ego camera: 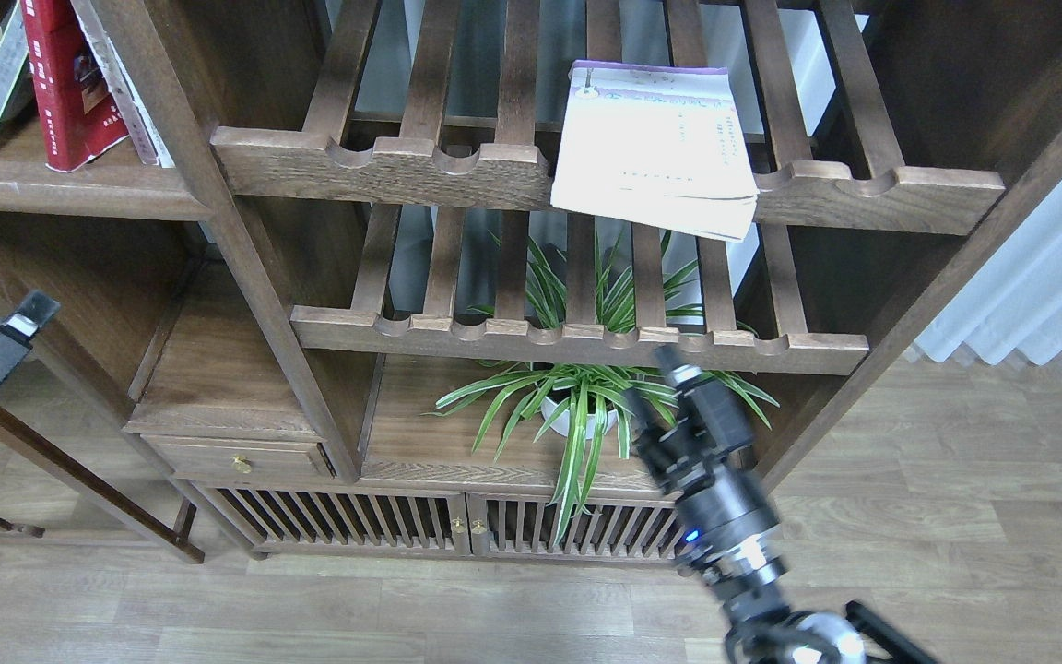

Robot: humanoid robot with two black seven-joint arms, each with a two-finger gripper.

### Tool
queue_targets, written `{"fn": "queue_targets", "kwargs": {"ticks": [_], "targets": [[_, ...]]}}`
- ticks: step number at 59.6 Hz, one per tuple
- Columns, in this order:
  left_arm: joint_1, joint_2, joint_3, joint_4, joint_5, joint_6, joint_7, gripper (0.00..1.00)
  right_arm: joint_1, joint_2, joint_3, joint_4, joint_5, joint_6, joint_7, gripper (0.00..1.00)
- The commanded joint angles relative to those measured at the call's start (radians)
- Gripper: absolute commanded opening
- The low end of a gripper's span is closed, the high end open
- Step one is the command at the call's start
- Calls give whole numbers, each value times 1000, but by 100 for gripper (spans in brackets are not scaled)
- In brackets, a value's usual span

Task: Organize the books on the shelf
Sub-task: 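Raise the right gripper toward the white book on the top shelf, then grasp the white book's lower edge with the right gripper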

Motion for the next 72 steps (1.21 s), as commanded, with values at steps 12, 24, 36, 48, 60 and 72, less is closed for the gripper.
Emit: {"fn": "queue_targets", "kwargs": {"ticks": [12, 24, 36, 48, 60, 72], "targets": [[-2, -1, 4, 11, 0, 0, -1, 100, 17, -70, 32, 51, -66, 0, 6, 91], [0, -1, -2, 14, 0, 0, -2, 100, 10, -74, 207, 63, -60, 0, 10, 91], [0, 1, -11, 27, -1, 0, -2, 100, 5, -76, 288, 65, -33, 0, 10, 91], [0, 1, -11, 31, -1, 0, -2, 100, 22, -80, 283, 65, -33, 0, 6, 91], [0, 1, -11, 36, -1, 0, -2, 100, 34, -80, 184, 66, -71, 0, 0, 90], [0, 1, -14, 36, -1, 0, -2, 100, 72, 7, 93, 106, -111, 0, 0, 88]]}}
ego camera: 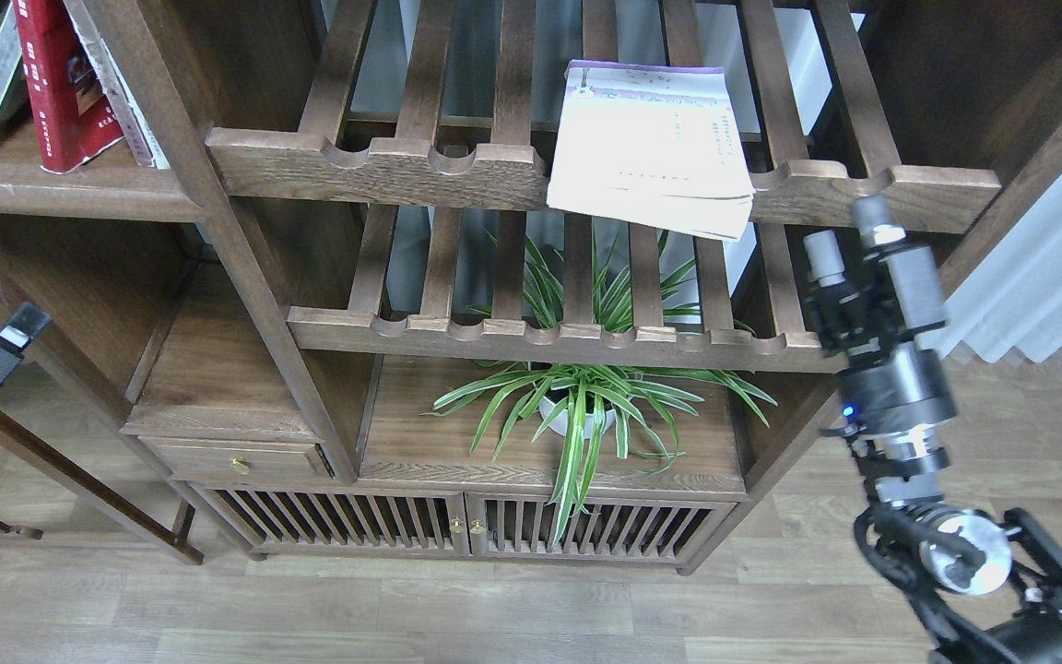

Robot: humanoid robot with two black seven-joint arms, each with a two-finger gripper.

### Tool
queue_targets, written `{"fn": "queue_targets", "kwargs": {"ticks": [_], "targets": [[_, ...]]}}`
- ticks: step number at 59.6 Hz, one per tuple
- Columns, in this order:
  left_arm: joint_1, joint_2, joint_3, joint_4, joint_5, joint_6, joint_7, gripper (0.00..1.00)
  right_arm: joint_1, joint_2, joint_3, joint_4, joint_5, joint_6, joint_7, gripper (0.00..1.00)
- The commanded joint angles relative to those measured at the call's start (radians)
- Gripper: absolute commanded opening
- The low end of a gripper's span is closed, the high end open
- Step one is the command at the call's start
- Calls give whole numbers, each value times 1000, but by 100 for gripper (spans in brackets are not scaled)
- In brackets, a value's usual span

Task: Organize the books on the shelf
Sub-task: 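Grasp the white book's lower edge with the right gripper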

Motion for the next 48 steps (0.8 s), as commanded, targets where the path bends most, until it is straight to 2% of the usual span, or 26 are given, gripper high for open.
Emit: {"fn": "queue_targets", "kwargs": {"ticks": [1, 25, 36, 48], "targets": [[0, 0, -3, 0, 0, 0, 0, 100, 22, 62, -16, 36, -13, 0, 0, 87], [11, 2, -20, 12, -12, 0, -2, 100, -121, 217, -113, 71, -164, 0, -3, 88], [12, 3, -20, 40, -12, 0, 0, 100, -124, 290, -119, 79, -235, 0, -3, 84], [12, 3, -21, 44, -12, 0, -2, 100, -104, 290, -117, 77, -250, 0, -4, 84]]}}
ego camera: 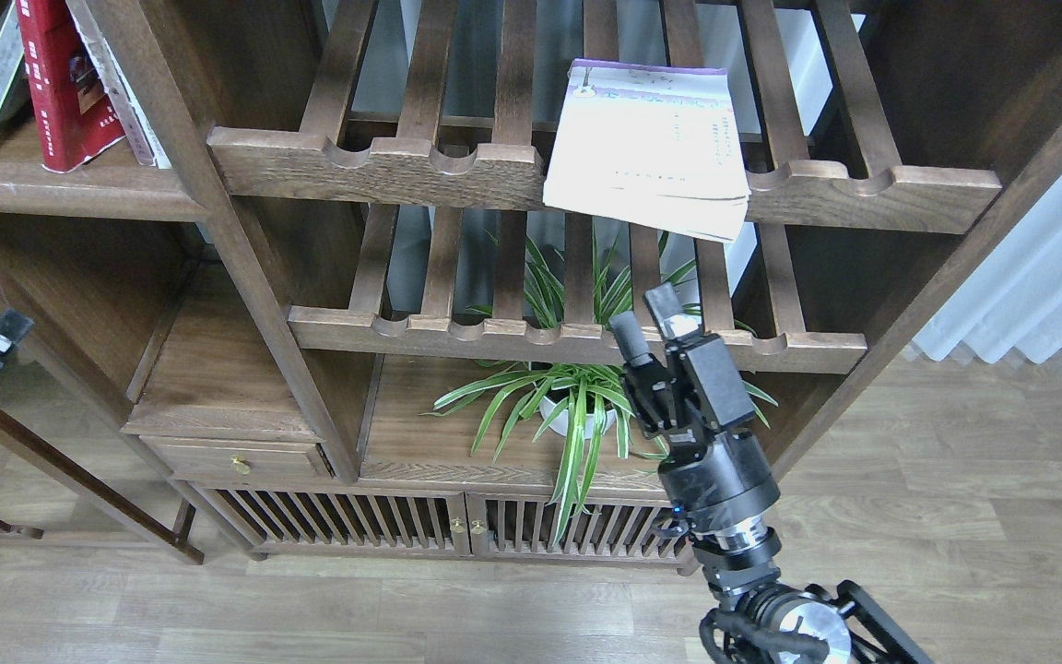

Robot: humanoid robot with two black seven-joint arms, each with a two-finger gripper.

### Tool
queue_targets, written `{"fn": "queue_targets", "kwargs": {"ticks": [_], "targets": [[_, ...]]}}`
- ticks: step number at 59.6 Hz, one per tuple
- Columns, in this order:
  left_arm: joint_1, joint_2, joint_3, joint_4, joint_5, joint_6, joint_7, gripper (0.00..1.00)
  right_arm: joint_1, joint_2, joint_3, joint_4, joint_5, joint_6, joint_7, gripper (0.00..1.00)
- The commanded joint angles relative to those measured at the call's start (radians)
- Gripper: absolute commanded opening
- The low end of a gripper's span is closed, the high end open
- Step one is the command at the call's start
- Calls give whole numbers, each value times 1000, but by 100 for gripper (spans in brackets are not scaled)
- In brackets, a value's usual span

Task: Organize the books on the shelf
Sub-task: 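Grasp the white book's lower edge with the right gripper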

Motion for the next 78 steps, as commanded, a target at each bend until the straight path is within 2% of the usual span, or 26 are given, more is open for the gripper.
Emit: {"fn": "queue_targets", "kwargs": {"ticks": [1, 20, 44, 78], "targets": [[0, 0, 0, 1, 0, 0, -1, 100, 16, 1, 1, 0, -5, 0, 1, 84], [-2, 0, 0, 2, 0, 0, 1, 100, 53, 1, 39, -6, -6, 0, 6, 88], [-2, 0, 1, 2, 0, 0, 1, 100, 144, 1, 45, -8, -9, 0, 3, 88], [-8, 0, 1, 13, 0, 0, 1, 100, 150, 1, 50, -25, -9, 0, 9, 88]]}}
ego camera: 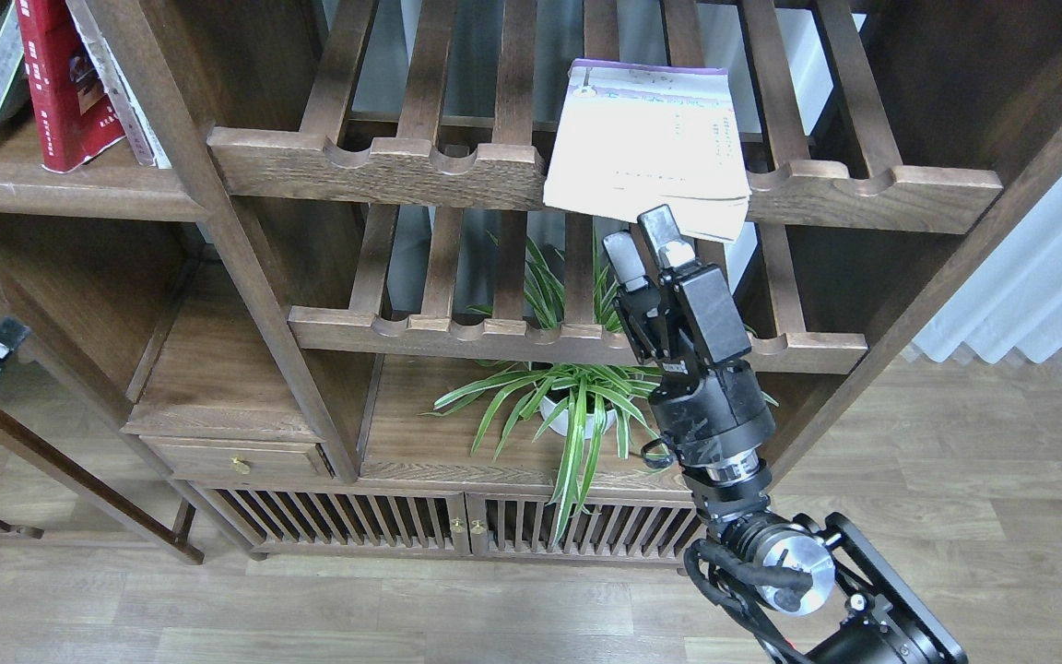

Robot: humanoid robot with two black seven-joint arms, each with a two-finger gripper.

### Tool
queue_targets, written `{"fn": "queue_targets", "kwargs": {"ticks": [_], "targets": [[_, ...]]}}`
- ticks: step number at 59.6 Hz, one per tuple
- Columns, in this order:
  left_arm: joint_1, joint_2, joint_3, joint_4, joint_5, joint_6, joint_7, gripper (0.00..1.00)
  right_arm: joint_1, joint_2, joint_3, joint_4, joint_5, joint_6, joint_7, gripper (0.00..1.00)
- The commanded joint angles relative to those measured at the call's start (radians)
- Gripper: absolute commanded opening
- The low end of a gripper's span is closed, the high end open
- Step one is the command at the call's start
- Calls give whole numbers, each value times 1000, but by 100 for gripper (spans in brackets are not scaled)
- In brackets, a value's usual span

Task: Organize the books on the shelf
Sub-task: 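Grasp the white book's lower edge with the right gripper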

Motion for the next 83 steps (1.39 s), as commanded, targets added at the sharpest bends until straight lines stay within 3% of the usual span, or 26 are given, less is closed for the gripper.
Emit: {"fn": "queue_targets", "kwargs": {"ticks": [1, 42, 83], "targets": [[0, 2, 0, 0, -2, 0, 0, 100, 5, 0, 2, 0, 0, 0, 0, 88], [0, 2, -2, 2, -2, 0, -2, 100, 62, 0, 56, -20, 3, 0, 5, 91], [0, 2, -3, 2, -2, 0, -2, 100, 88, 0, 80, -32, 3, -119, 3, 90]]}}
